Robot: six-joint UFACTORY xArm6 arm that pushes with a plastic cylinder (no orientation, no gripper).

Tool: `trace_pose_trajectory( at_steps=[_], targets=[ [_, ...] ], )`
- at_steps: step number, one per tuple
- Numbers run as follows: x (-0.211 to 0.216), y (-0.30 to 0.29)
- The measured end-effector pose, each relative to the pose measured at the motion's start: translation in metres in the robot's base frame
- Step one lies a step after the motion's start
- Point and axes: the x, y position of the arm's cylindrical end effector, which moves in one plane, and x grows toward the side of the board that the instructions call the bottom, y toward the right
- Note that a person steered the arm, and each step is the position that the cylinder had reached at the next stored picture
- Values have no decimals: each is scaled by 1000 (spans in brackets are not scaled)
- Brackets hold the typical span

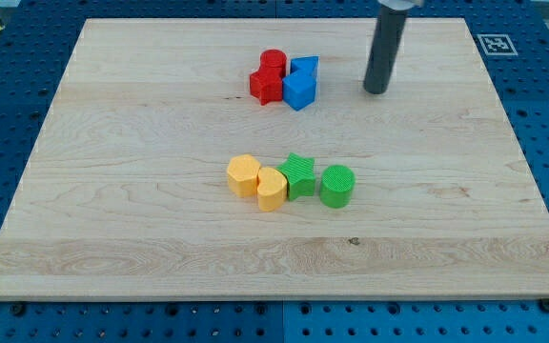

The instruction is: Move your hand parallel to the right of the green circle

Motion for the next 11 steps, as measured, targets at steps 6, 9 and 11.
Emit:
trace_pose_trajectory(
  at_steps=[6,9,11],
  targets=[
    [159,151],
    [166,38],
    [195,14]
  ],
)
